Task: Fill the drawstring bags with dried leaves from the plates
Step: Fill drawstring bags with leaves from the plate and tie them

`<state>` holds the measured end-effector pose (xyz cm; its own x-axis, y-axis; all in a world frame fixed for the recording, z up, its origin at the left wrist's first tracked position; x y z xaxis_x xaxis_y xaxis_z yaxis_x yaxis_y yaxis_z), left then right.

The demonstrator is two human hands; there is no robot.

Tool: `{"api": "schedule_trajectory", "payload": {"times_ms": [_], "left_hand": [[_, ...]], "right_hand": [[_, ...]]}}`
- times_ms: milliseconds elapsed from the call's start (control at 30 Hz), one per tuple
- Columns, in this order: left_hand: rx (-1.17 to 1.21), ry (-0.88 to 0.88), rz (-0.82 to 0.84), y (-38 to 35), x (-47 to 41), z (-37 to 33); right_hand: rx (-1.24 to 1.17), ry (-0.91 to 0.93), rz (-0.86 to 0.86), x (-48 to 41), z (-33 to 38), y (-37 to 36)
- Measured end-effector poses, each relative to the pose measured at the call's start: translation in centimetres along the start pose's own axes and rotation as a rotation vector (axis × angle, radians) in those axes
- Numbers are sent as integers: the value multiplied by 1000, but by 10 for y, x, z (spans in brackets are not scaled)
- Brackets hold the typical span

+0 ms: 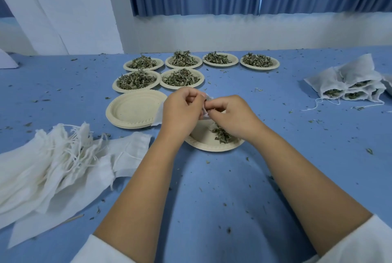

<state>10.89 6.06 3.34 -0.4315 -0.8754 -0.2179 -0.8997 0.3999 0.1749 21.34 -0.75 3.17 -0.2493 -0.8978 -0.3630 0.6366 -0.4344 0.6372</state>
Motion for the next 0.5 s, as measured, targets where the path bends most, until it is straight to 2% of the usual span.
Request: {"api": "schedule_trajectory", "payload": {"times_ms": [67,133,233,333,433,500], "left_hand": [[-6,-13,-42,5,-2,1],[-3,-24,-84,9,-3,1],[11,-22,-108,12,-4,2],[8,-17,-118,13,-4,2],[43,-10,-128,14,-4,2],[54,-6,-130,14,-4,2]], "right_hand": [[-69,-27,-22,0,-1,5],[-158,-87,-160,1,-6,20],[-111,-114,-255,1,-12,36],[-64,-181,-163,-1,-20,35],[-232,-333,1,4,-33,17],[-308,-351,-12,5,-33,13]]}}
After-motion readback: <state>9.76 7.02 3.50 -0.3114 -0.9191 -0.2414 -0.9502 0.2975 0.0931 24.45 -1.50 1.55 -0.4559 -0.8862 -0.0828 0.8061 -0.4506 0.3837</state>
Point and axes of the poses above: each hand's wrist, its own x-axis away from the middle knuckle, its own y-axis out of the back of the hand, z = x × y, the point moved 8 cm from there along -x, towards the middle knuckle, and after that the axes turned 4 degrees about y, right-handed, at the moved point
